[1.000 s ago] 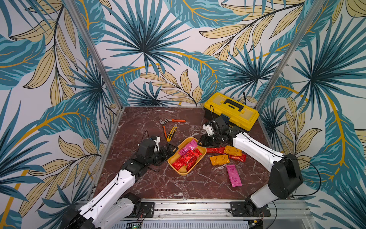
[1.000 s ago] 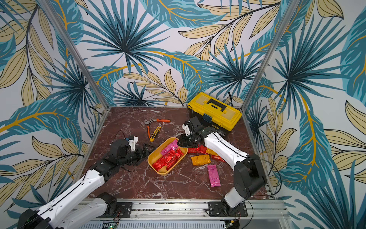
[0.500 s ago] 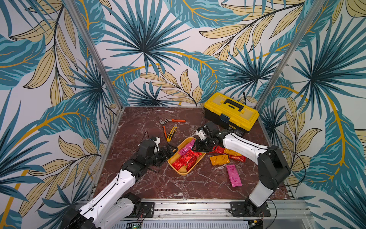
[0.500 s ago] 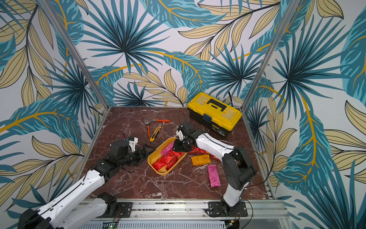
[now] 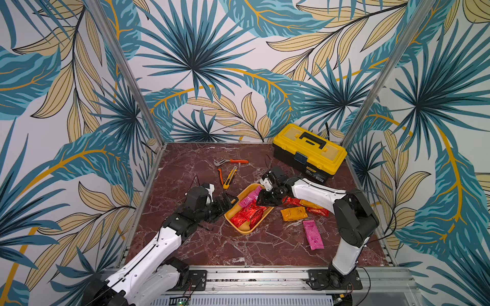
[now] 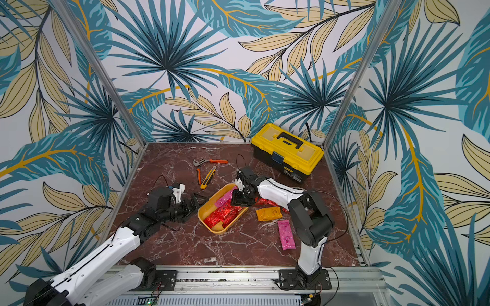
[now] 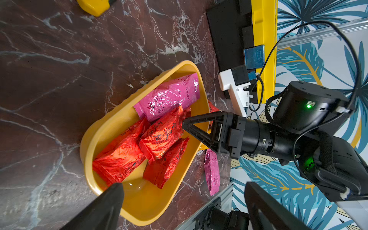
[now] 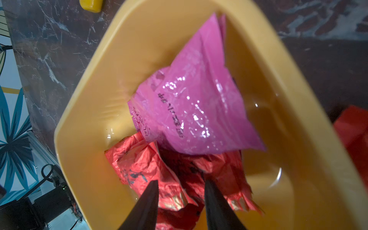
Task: Take the tea bags out of the storage box
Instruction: Pick up the tea bag from the storage box.
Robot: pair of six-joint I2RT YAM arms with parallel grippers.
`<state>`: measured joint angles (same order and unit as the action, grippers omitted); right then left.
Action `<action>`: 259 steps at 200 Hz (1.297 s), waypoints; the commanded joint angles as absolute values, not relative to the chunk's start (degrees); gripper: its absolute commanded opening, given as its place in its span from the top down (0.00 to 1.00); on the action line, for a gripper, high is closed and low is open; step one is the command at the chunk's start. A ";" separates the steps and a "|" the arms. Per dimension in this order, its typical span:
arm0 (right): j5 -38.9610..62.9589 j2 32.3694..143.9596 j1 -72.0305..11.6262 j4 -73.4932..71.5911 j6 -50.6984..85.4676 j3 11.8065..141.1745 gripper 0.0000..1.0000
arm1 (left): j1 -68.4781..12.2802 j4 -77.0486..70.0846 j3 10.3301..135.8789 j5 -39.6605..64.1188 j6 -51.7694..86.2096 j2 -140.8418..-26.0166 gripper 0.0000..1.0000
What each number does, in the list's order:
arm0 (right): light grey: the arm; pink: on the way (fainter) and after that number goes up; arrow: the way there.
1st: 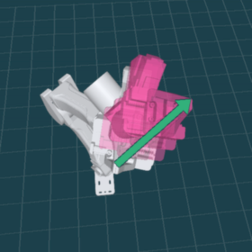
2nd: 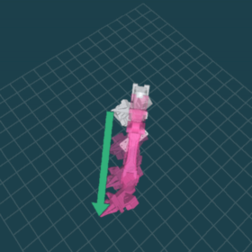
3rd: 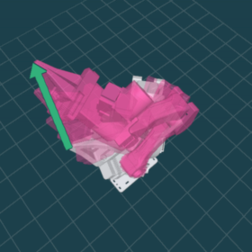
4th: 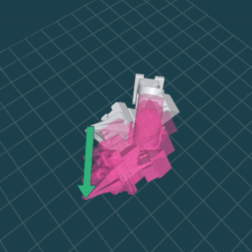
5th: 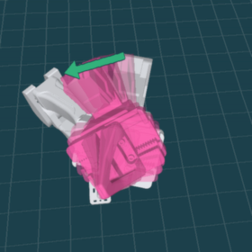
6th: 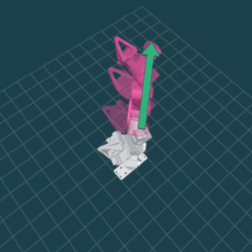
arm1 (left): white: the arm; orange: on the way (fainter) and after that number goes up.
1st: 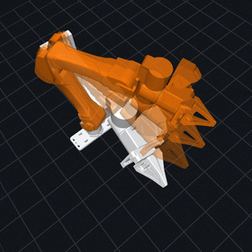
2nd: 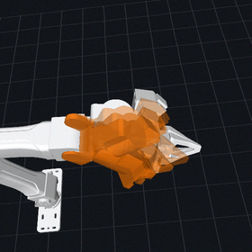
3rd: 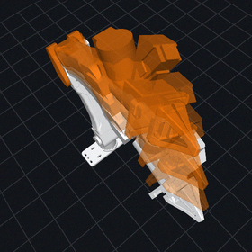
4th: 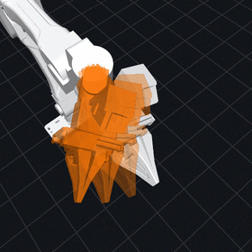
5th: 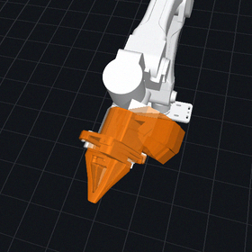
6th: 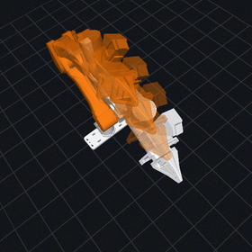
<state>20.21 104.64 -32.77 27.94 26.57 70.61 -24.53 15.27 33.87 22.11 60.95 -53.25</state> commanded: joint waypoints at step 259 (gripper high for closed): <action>30.80 107.02 -33.83 20.83 28.98 71.06 0.83 | -24.26 15.37 33.04 23.01 60.50 -52.63 0.00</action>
